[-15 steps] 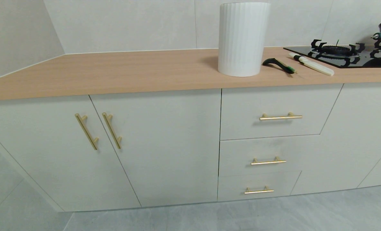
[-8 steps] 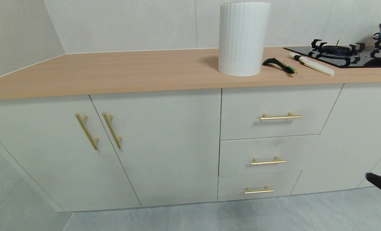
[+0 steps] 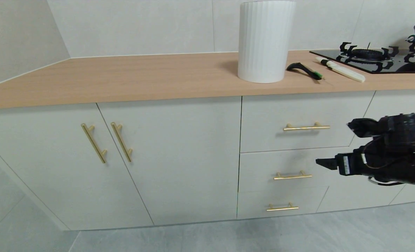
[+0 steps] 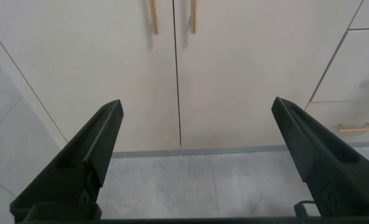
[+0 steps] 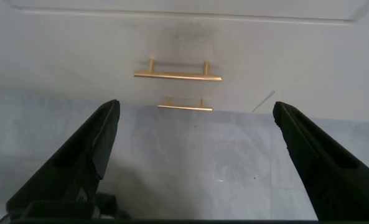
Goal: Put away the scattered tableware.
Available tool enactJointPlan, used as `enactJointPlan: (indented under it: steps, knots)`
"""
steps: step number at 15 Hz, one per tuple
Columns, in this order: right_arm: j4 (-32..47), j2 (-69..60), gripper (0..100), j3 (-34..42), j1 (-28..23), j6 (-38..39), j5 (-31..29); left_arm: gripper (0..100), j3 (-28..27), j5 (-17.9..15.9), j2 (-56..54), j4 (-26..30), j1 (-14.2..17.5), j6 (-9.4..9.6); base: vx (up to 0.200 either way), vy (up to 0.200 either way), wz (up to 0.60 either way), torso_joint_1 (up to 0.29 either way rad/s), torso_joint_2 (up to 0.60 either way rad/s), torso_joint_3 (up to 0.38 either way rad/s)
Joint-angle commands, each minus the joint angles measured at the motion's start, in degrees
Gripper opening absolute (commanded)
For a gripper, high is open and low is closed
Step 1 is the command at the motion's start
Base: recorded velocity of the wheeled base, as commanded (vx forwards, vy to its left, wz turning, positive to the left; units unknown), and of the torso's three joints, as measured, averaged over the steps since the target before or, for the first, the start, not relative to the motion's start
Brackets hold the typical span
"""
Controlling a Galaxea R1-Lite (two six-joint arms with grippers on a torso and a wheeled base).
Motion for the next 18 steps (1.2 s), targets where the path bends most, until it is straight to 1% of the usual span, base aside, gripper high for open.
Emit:
enactJointPlan:
  steps: [1,4,8,11,14,16,18]
  knots:
    - [-9.21,17.44,100,-1.21,0.84,-0.74,-1.83,100,0.0,0.02,0.02,-0.01,0.02,-0.01,0.0,0.0,0.0,0.0,0.0,0.0]
    - [-21.08,24.74,100,-0.42,0.84,-0.74,-4.9,100,0.0,0.02,0.02,-0.01,0.02,-0.01,0.0,0.0,0.0,0.0,0.0,0.0]
    - [-29.16,28.61,100,-0.25,1.02,-0.66,-5.08,100,0.0,0.02,0.02,-0.01,0.02,-0.01,0.0,0.0,0.0,0.0,0.0,0.0]
    - [-35.58,32.74,100,-1.04,1.46,-0.48,-8.07,100,0.0,0.02,0.02,-0.01,0.02,-0.01,0.0,0.0,0.0,0.0,0.0,0.0]
    - [-39.97,35.11,100,-1.83,2.16,-0.39,-9.21,100,0.0,0.02,0.02,-0.01,0.02,-0.01,0.0,0.0,0.0,0.0,0.0,0.0]
    - [-40.15,36.6,100,-3.68,2.25,-0.31,-9.74,100,0.0,0.02,0.02,-0.01,0.02,-0.01,0.0,0.0,0.0,0.0,0.0,0.0]
    - [-40.41,38.19,100,-5.26,2.25,-0.31,-11.49,100,0.0,0.02,0.02,-0.01,0.02,-0.01,0.0,0.0,0.0,0.0,0.0,0.0]
